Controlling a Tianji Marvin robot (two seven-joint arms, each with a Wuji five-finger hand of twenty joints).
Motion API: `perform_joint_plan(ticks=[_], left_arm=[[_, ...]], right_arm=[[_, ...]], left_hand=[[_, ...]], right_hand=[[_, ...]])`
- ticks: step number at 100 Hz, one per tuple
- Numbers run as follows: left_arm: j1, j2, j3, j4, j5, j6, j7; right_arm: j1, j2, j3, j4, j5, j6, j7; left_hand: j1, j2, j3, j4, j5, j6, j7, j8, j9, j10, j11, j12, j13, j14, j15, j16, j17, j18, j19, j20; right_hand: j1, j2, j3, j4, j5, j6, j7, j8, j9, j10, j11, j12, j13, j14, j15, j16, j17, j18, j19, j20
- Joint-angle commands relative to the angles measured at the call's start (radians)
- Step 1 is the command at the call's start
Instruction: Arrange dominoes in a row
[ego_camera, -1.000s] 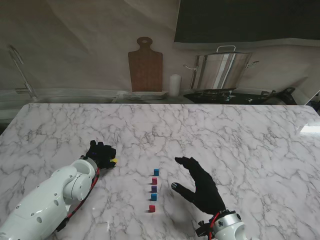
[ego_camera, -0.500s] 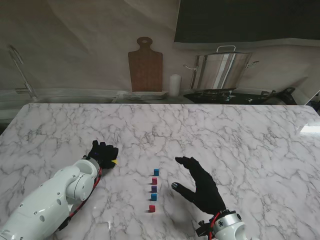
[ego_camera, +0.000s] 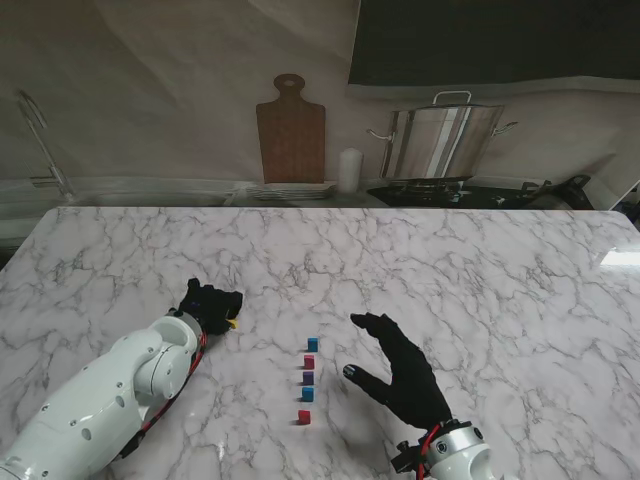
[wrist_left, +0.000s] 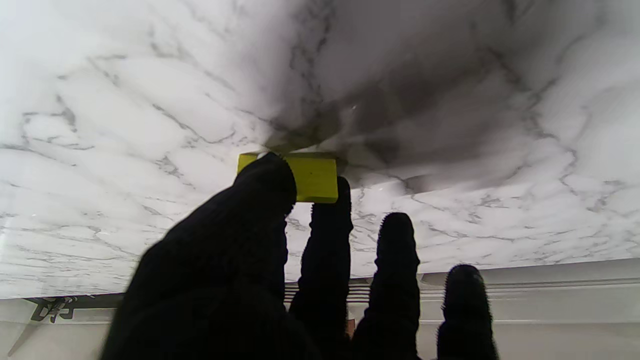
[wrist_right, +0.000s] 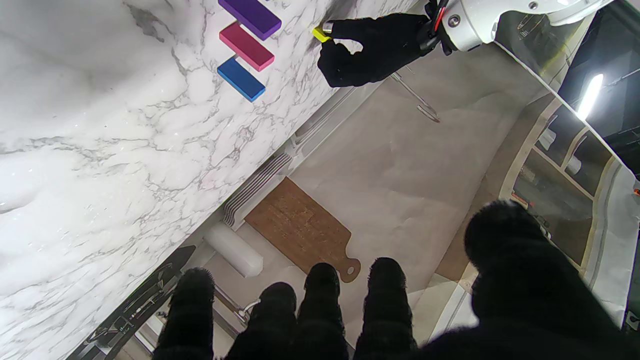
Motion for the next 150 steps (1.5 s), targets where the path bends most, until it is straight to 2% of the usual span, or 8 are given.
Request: perform_joint_plan(ticks=[1,38,85,101,111,126,136,150], left_arm=[[0.017,-0.003,0.012,0.020,-0.002,0.001,-0.027],[0.016,0.001,0.007,0.014,0.017,-0.021,-0.032],[0.033,-0.003,-0.008,-0.002,0.014,-0.007,-0.017],[0.063,-0.007,-0.049,-0.037,0.015,-0.020,0.002],[0.087,-0.010,-0.081,-0.072,0.014,-0.034,0.013],[0.118,-0.015,-0.120,-0.130,-0.008,-0.051,0.009],[0.135,-0.017,-0.139,-0.164,-0.038,-0.063,-0.007],[0.149,-0.023,-0.146,-0.190,-0.070,-0.065,0.000]], right_arm=[[-0.004,-0.002,0.000,-0.003,0.001,0.005,0.000],[-0.004,-0.002,0.000,-0.002,0.001,0.002,-0.002],[-0.004,-0.003,-0.001,-0.001,0.002,0.001,-0.003],[-0.004,-0.003,-0.001,-0.002,0.001,0.002,-0.004],[-0.004,-0.003,-0.001,-0.001,0.001,0.002,-0.005],[-0.004,-0.003,-0.002,-0.001,0.000,0.002,-0.004],[-0.004,-0.003,-0.002,-0.001,0.000,0.002,-0.006],[-0.005,-0.003,-0.001,-0.001,0.000,0.000,-0.008]], left_hand=[[0.045,-0.046,0.026,-0.001,-0.015,-0.025,0.024,0.025,0.127,-0.132,0.071,0.008,0.001,-0.004,0.013,0.006,-0.008,0.014,0.022,-0.012],[0.024,-0.045,0.020,-0.007,0.040,0.026,-0.328,-0.291,0.101,-0.152,0.142,-0.014,-0.015,0.005,0.002,0.001,-0.012,0.018,0.007,-0.046],[0.024,0.053,-0.113,0.020,0.219,-0.023,-0.128,-0.465,0.049,-0.094,0.057,0.066,-0.049,0.044,-0.008,0.014,-0.015,0.022,-0.040,-0.026],[0.019,0.032,-0.120,0.024,0.254,-0.028,-0.121,-0.494,-0.257,-0.031,0.253,-0.187,-0.128,0.048,-0.024,0.012,-0.017,0.019,-0.102,-0.008],[0.009,0.008,-0.111,0.020,0.285,-0.046,-0.135,-0.509,-0.355,-0.029,0.390,-0.048,-0.163,0.030,0.031,0.061,-0.017,0.018,-0.118,0.000],[0.000,-0.002,-0.112,0.019,0.301,-0.068,-0.146,-0.518,-0.229,-0.090,0.609,0.413,-0.133,-0.006,0.212,0.204,-0.017,0.023,-0.110,0.023],[-0.001,0.000,-0.113,0.022,0.303,-0.081,-0.153,-0.517,-0.038,-0.174,0.616,0.350,-0.042,-0.037,0.232,0.206,-0.014,0.026,-0.081,0.032],[0.014,0.023,-0.125,0.028,0.258,-0.098,-0.143,-0.482,0.115,-0.213,0.269,0.175,0.017,-0.018,0.122,0.108,-0.014,0.025,-0.049,0.004]], right_hand=[[0.006,0.012,-0.003,-0.014,-0.011,-0.014,0.017,-0.016,-0.018,-0.003,0.023,-0.004,0.016,-0.010,-0.007,0.004,-0.004,-0.023,0.012,-0.007],[0.005,0.012,-0.003,-0.014,-0.012,-0.013,0.017,-0.018,-0.018,-0.003,0.025,-0.005,0.016,-0.009,-0.007,0.004,-0.003,-0.025,0.012,-0.008],[0.004,0.013,-0.002,-0.014,-0.012,-0.014,0.018,-0.018,-0.018,-0.002,0.026,-0.005,0.017,-0.009,-0.006,0.004,-0.002,-0.024,0.013,-0.008],[0.004,0.014,-0.001,-0.014,-0.012,-0.012,0.019,-0.019,-0.018,-0.001,0.026,-0.005,0.017,-0.009,-0.007,0.004,-0.003,-0.024,0.013,-0.008],[0.004,0.013,-0.001,-0.014,-0.012,-0.013,0.019,-0.019,-0.018,-0.003,0.027,-0.005,0.017,-0.010,-0.007,0.004,-0.002,-0.024,0.013,-0.008],[0.004,0.014,-0.001,-0.014,-0.011,-0.013,0.019,-0.019,-0.018,-0.002,0.027,-0.005,0.016,-0.009,-0.007,0.004,-0.002,-0.024,0.014,-0.008],[0.003,0.013,-0.001,-0.014,-0.012,-0.013,0.019,-0.019,-0.018,-0.003,0.027,-0.005,0.016,-0.010,-0.007,0.004,-0.002,-0.024,0.014,-0.008],[0.003,0.014,-0.001,-0.014,-0.011,-0.013,0.019,-0.020,-0.018,-0.002,0.027,-0.005,0.016,-0.009,-0.007,0.004,-0.002,-0.024,0.014,-0.008]])
